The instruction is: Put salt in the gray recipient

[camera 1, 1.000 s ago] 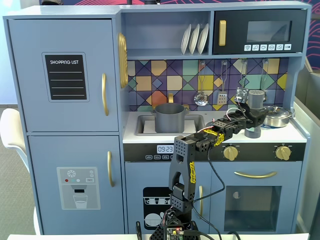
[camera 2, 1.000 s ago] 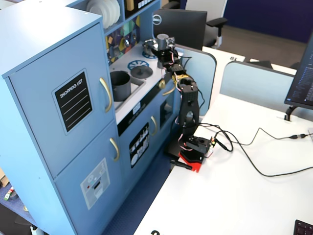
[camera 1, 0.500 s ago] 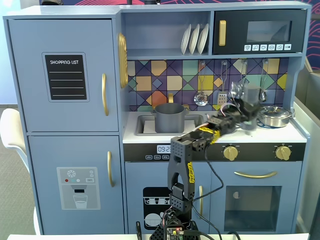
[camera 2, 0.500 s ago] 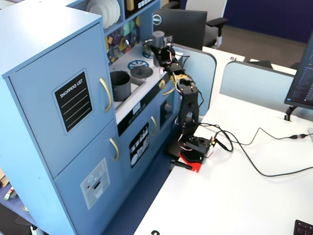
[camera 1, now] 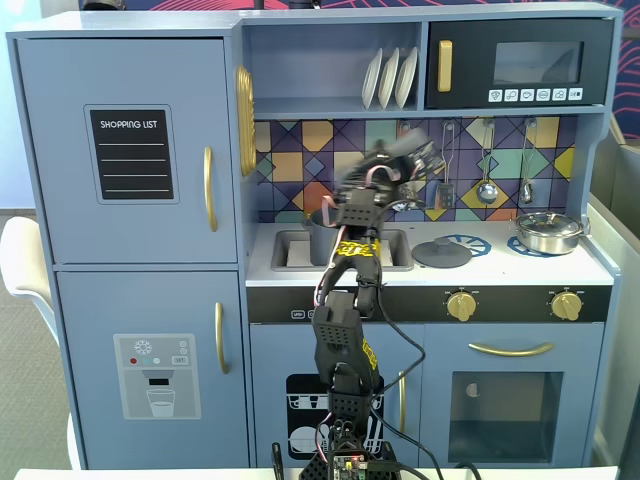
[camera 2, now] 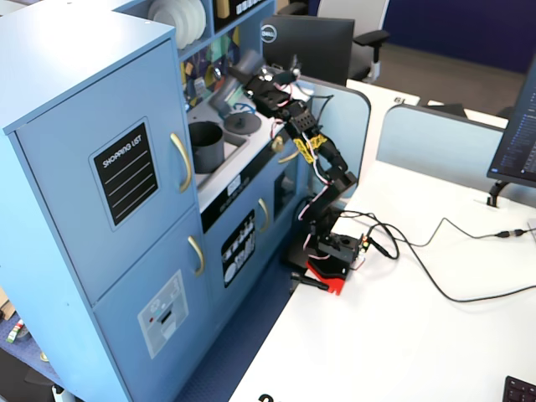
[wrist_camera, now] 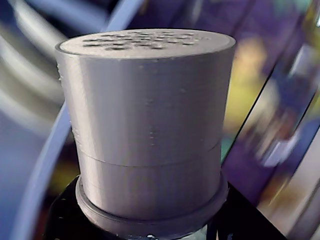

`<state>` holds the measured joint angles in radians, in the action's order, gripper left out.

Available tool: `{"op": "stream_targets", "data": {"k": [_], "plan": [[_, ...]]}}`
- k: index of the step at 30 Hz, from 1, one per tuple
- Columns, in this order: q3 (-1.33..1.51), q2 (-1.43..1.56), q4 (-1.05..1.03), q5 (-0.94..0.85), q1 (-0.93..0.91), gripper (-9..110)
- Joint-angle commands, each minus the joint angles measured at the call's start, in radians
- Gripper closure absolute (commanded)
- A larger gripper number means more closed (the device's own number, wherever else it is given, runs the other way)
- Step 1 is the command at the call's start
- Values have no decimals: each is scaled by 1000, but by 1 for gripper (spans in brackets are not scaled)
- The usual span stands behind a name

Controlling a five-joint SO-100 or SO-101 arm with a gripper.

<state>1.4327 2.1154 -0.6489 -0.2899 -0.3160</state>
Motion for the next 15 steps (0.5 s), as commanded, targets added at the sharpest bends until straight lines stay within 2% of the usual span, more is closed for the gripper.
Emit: {"op": "stream_targets", "data": {"k": [1, 4, 15], "plan": [[-81, 41, -31, 408, 163, 101], [-104, 5, -29, 621, 235, 101], [-210, -133, 11, 1141, 373, 101]]}}
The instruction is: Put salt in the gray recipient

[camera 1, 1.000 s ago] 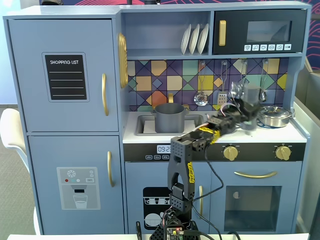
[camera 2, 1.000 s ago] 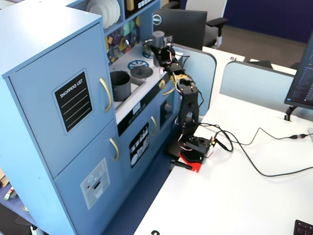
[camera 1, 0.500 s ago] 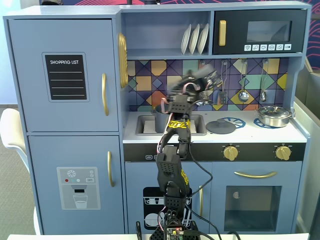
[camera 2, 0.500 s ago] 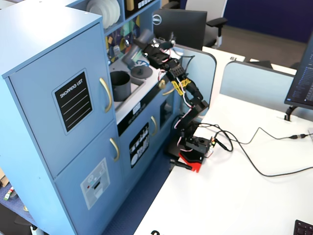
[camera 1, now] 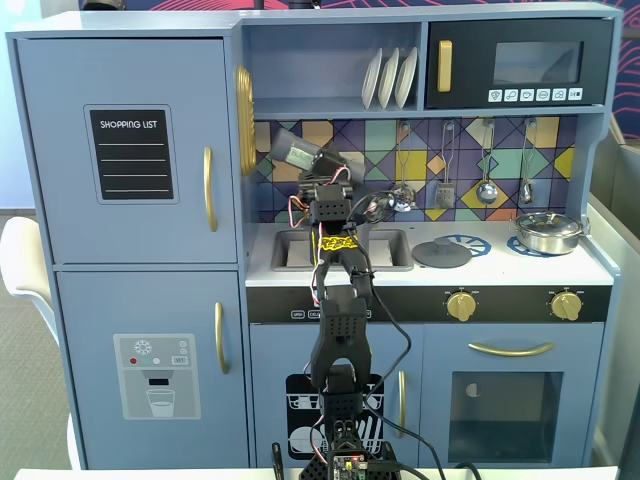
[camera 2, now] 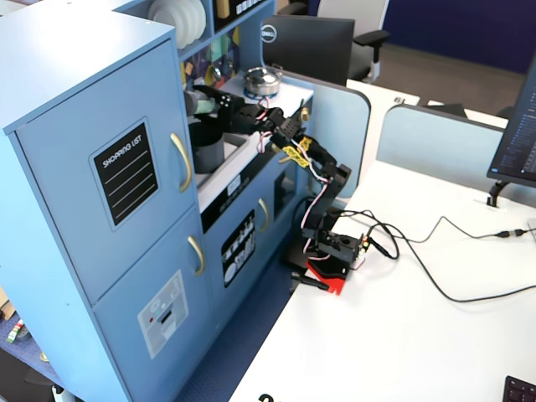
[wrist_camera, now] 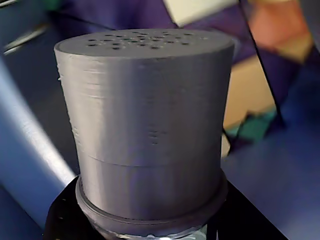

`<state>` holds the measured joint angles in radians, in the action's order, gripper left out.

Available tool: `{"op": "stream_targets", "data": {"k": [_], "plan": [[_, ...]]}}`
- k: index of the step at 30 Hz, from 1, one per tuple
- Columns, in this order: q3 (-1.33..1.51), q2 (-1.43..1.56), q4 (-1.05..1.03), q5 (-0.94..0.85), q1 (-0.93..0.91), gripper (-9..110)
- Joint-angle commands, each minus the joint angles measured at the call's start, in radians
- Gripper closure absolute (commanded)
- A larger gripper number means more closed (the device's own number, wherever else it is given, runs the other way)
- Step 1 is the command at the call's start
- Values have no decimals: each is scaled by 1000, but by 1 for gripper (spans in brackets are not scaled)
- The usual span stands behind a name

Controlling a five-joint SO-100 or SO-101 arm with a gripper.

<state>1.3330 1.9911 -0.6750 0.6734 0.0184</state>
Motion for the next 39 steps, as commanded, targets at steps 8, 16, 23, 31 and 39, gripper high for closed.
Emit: {"op": "stream_targets", "data": {"k": [8, 16, 23, 31, 39], "plan": [[-130, -34, 15, 339, 12, 101], [-126, -58, -146, 391, -57, 101], [-172, -81, 124, 290, 89, 101], [-164, -104, -14, 382, 21, 101], [-94, -86, -86, 407, -26, 101]]}}
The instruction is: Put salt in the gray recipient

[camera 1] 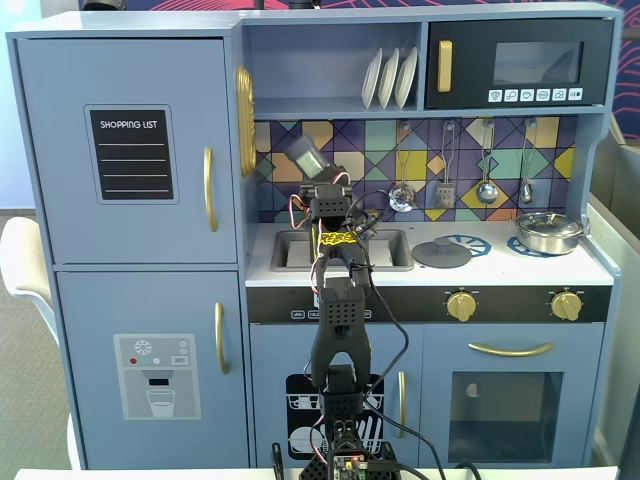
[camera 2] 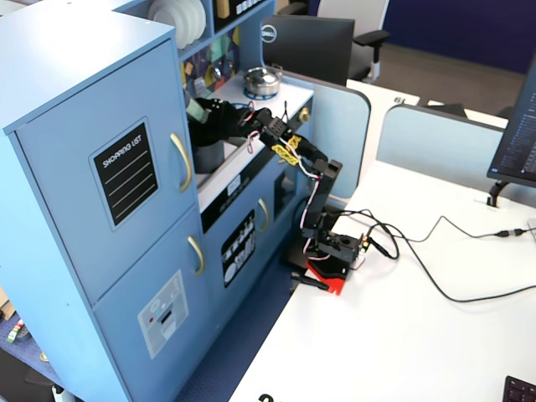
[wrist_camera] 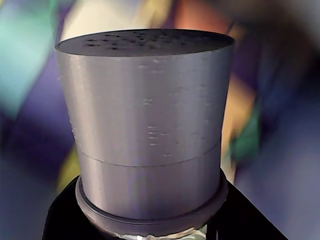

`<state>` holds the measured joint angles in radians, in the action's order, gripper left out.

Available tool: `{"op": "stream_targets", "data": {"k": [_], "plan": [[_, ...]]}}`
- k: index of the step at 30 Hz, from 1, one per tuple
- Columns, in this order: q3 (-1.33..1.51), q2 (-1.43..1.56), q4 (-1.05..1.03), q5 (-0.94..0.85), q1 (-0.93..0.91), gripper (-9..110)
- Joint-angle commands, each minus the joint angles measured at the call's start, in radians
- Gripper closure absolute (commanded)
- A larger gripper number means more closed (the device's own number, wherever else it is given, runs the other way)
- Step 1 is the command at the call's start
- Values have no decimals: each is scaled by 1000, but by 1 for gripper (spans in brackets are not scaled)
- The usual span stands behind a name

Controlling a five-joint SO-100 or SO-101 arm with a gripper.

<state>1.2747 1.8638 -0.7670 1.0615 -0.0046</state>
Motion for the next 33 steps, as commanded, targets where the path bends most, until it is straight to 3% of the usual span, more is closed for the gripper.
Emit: {"op": "stream_targets", "data": {"k": [1, 6, 10, 18, 22, 25, 33], "plan": [[-51, 32, 29, 12, 15, 101], [-167, -18, 196, -5, 86, 101], [-241, -61, 215, -14, 100, 101], [-26, 46, 17, 37, -20, 101], [34, 74, 15, 29, -41, 101], [28, 69, 126, 0, 0, 101], [-218, -58, 225, -143, 89, 101]]}}
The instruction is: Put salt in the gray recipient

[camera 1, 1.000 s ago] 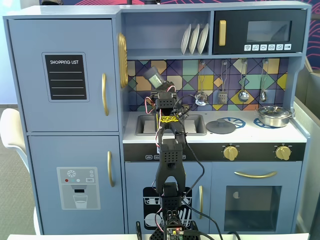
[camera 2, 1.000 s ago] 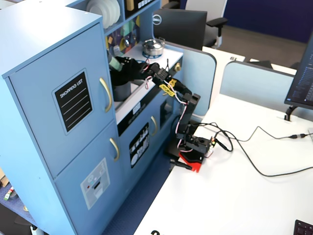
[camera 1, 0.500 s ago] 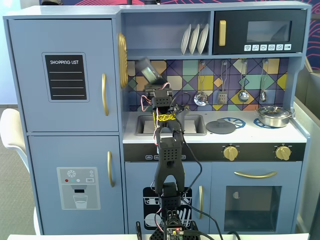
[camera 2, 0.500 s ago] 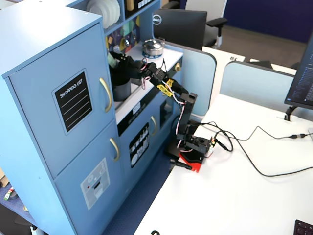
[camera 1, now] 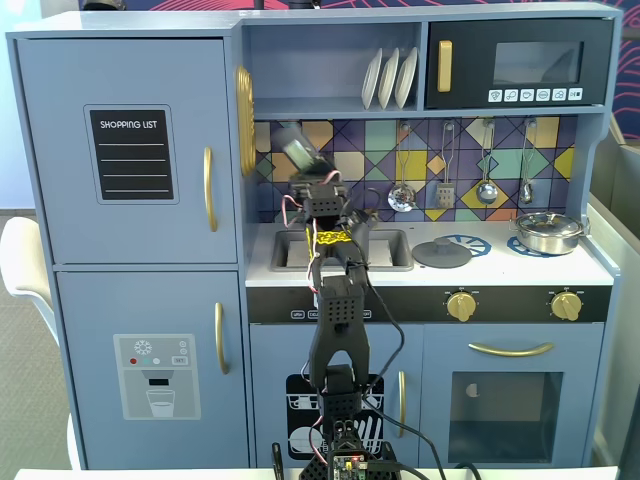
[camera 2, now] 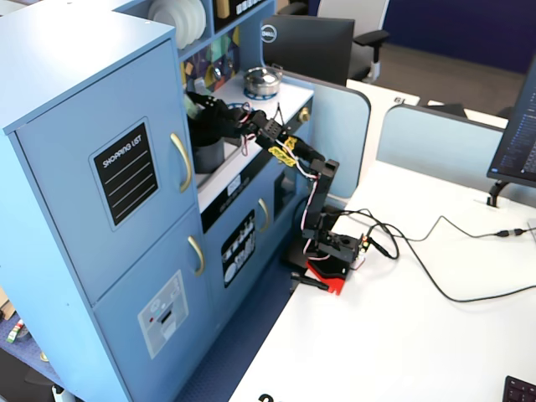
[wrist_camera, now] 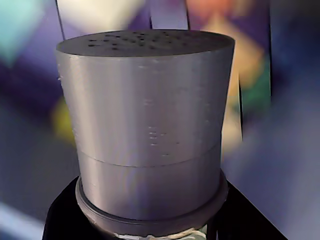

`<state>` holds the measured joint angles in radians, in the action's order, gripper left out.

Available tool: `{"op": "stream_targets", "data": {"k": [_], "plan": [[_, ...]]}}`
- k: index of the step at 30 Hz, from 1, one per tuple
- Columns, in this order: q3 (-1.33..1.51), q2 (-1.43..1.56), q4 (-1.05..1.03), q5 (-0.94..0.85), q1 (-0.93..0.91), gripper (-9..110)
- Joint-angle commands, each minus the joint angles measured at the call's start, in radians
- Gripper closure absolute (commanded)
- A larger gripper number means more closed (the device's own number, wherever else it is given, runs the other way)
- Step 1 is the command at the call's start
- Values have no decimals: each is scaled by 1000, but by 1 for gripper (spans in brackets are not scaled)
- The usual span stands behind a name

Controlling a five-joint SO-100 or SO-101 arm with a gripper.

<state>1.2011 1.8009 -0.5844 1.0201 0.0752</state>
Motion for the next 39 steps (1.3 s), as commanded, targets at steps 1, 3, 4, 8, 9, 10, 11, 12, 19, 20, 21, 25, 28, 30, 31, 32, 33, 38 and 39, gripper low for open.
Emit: {"op": "stream_targets", "data": {"k": [1, 3, 4, 8, 9, 10, 11, 12, 19, 20, 21, 25, 28, 30, 31, 32, 33, 38, 39], "plan": [[-144, 9, 49, -169, 0, 101], [-129, 29, 44, -380, -40, 101], [-114, 44, 37, -495, -71, 101], [-72, 98, -15, -962, -265, 101], [-72, 104, -37, -1069, -325, 101], [-72, 109, -52, -1161, -391, 101], [-72, 112, -69, -1269, -454, 101], [-72, 117, -84, -1388, -514, 101], [84, 179, 89, -2198, -881, 101], [120, 186, 150, -2276, -919, 101], [144, 187, 195, -2332, -950, 101], [179, 147, 255, -2444, -1009, 101], [186, 84, 285, -2493, -1020, 101], [206, 48, 341, -2528, -1023, 101], [222, 28, 385, -2537, -1023, 101], [239, 11, 425, -2548, -1022, 101], [256, -2, 456, -2548, -1020, 101], [304, -46, 534, -2546, -1012, 101], [311, -52, 552, -2543, -1011, 101]]}}
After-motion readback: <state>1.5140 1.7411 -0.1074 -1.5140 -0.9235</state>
